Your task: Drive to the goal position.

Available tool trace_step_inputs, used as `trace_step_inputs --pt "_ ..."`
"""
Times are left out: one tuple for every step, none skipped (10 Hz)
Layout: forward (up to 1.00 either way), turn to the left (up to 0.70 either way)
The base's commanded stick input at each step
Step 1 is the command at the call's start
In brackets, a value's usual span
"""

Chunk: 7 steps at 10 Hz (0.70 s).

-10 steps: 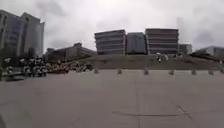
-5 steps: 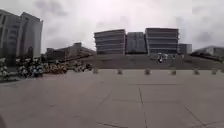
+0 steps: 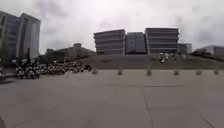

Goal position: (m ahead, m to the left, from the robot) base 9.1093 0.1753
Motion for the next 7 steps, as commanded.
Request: trace_step_inputs --pt "0.6 0.0" --pt "0.6 0.0" --pt "0.6 0.0" --pt "0.6 0.0" --pt "0.6 0.0" --pt "0.6 0.0" --pt "0.6 0.0"
